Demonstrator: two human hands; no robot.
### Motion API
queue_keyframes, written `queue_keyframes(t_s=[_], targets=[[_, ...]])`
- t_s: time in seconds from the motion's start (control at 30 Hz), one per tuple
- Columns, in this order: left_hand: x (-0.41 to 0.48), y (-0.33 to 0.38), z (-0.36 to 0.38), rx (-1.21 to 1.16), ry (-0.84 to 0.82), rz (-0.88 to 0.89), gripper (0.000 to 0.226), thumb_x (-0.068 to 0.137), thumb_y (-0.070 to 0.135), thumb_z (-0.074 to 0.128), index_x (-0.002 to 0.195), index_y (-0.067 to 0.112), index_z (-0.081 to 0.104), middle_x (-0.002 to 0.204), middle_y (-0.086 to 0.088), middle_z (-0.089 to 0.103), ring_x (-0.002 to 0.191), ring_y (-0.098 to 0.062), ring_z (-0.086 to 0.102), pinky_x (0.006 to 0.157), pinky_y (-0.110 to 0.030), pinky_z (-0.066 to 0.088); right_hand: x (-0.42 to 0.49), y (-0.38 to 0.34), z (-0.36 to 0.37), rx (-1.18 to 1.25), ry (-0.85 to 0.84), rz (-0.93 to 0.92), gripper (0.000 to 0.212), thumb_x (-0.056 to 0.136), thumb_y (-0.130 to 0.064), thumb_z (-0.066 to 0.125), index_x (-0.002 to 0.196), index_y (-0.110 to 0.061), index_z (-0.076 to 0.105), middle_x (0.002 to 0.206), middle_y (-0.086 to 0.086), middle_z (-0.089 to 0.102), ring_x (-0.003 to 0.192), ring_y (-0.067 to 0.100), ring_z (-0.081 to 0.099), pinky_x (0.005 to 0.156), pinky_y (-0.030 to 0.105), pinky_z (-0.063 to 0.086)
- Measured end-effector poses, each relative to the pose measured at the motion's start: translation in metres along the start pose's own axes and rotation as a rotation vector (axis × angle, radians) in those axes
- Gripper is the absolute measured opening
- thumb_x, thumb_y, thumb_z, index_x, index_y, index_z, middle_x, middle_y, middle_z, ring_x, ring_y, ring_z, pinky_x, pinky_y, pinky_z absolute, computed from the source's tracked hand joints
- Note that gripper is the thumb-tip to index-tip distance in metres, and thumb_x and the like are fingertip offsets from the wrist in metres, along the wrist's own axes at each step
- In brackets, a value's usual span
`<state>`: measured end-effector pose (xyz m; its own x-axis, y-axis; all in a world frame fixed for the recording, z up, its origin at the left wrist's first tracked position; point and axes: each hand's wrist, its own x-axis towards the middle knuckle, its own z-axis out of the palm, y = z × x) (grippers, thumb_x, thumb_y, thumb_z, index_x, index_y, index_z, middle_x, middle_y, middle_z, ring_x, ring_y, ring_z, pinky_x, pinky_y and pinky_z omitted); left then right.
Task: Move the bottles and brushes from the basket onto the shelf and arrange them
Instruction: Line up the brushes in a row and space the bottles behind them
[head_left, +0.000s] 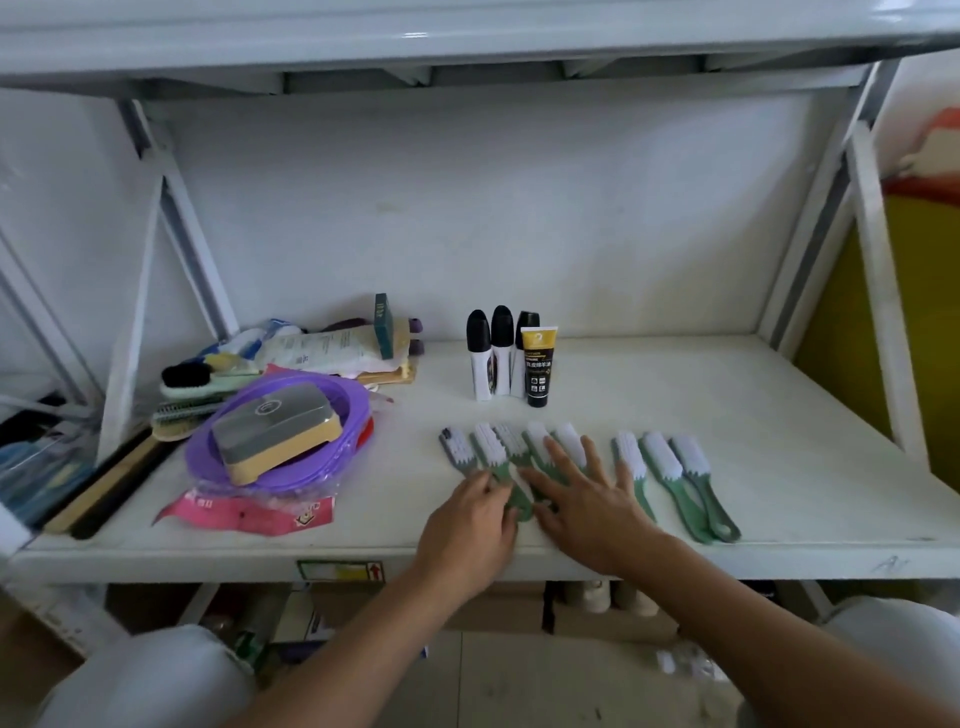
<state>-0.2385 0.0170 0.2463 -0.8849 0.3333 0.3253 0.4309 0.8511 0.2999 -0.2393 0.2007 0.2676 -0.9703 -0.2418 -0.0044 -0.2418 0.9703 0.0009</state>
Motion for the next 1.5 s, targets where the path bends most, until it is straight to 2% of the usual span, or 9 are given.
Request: queue_keyframes(t_s=[0.17, 0.43, 0.7, 0.87, 0.97, 1.13, 1.33, 1.43, 1.5], targets=[[0.021, 0.033, 0.018, 0.008, 0.021, 0.035, 0.038, 0.099, 0.029, 0.048, 0.134, 0.021, 0.06, 0.132, -0.007, 0.054, 0.117, -0.026, 0.057, 0.08, -0.04, 0.056, -0.003, 0.024, 0.001, -0.049, 0.061, 0.09, 0.066, 0.088, -0.06, 0.0, 0.153, -0.05, 0.008, 0.167, -0.005, -0.007, 0.151, 0.034, -0.016, 0.114, 0.067, -0.005], [0.055, 0.094, 0.053, 0.059, 0.005, 0.029, 0.047, 0.101, 0.018, 0.048, 0.147, 0.006, 0.046, 0.145, -0.024, 0.05, 0.144, -0.037, 0.039, 0.096, -0.045, 0.053, -0.005, 0.083, -0.001, -0.052, 0.014, 0.177, 0.073, 0.083, -0.064, -0.009, 0.153, -0.049, 0.006, 0.167, -0.005, -0.009, 0.152, 0.034, -0.01, 0.113, 0.071, 0.004], [0.069, 0.109, 0.072, -0.139, 0.088, 0.046, 0.04, 0.098, 0.02, 0.053, 0.133, 0.001, 0.052, 0.136, -0.019, 0.059, 0.135, -0.033, 0.05, 0.1, -0.039, 0.052, 0.014, 0.115, -0.014, -0.014, -0.036, 0.272, 0.055, 0.098, -0.053, 0.029, 0.153, -0.045, 0.021, 0.167, -0.001, 0.0, 0.152, 0.034, -0.006, 0.113, 0.07, 0.005], [0.06, 0.092, 0.054, -0.131, 0.139, 0.026, 0.03, 0.1, 0.023, 0.055, 0.127, 0.011, 0.056, 0.121, -0.006, 0.064, 0.106, -0.022, 0.063, 0.083, -0.03, 0.052, 0.024, 0.09, -0.03, 0.009, 0.092, 0.134, 0.063, 0.088, -0.036, 0.054, 0.148, -0.026, 0.038, 0.158, 0.009, 0.027, 0.149, 0.032, 0.012, 0.117, 0.056, 0.019], [0.05, 0.075, 0.035, -0.062, 0.071, -0.022, 0.035, 0.103, 0.028, 0.048, 0.134, 0.013, 0.052, 0.124, -0.005, 0.062, 0.108, -0.021, 0.062, 0.08, -0.031, 0.051, 0.03, 0.08, -0.032, 0.12, 0.055, 0.107, 0.055, 0.086, -0.029, 0.054, 0.139, -0.019, 0.048, 0.142, 0.01, 0.044, 0.139, 0.031, 0.027, 0.11, 0.046, 0.036], [0.028, 0.036, -0.007, 0.066, -0.083, -0.041, 0.025, 0.102, 0.03, 0.046, 0.119, 0.014, 0.055, 0.11, -0.003, 0.063, 0.089, -0.02, 0.061, 0.07, -0.032, 0.05, 0.045, 0.078, -0.048, 0.122, 0.064, 0.107, 0.042, 0.088, -0.028, 0.056, 0.129, -0.02, 0.052, 0.124, 0.011, 0.051, 0.126, 0.031, 0.041, 0.097, 0.042, 0.043], [0.03, -0.049, -0.067, 0.089, -0.373, -0.084, 0.059, 0.096, 0.036, 0.058, 0.148, 0.024, 0.033, 0.129, -0.001, 0.063, 0.106, -0.019, 0.063, 0.091, -0.035, 0.053, 0.075, 0.107, -0.063, 0.23, 0.015, 0.068, 0.056, 0.086, -0.029, 0.069, 0.139, -0.029, 0.052, 0.126, 0.004, 0.056, 0.117, 0.025, 0.054, 0.096, 0.031, 0.044], [0.039, -0.083, -0.077, -0.233, -0.303, -0.143, 0.059, 0.096, 0.021, 0.065, 0.149, 0.029, 0.038, 0.129, 0.008, 0.063, 0.107, -0.006, 0.062, 0.097, -0.032, 0.053, 0.09, 0.105, -0.063, 0.226, -0.094, 0.034, 0.045, 0.086, -0.026, 0.069, 0.13, -0.03, 0.061, 0.118, 0.0, 0.057, 0.103, 0.013, 0.054, 0.083, 0.019, 0.033], [0.05, -0.101, -0.078, -0.255, -0.173, -0.138, 0.05, 0.096, 0.015, 0.066, 0.141, 0.026, 0.049, 0.122, 0.007, 0.064, 0.103, -0.004, 0.062, 0.092, -0.031, 0.054, 0.101, 0.098, -0.062, 0.188, -0.088, -0.005, 0.041, 0.084, -0.025, 0.07, 0.124, -0.028, 0.065, 0.11, -0.001, 0.053, 0.095, 0.012, 0.052, 0.079, 0.02, 0.034]])
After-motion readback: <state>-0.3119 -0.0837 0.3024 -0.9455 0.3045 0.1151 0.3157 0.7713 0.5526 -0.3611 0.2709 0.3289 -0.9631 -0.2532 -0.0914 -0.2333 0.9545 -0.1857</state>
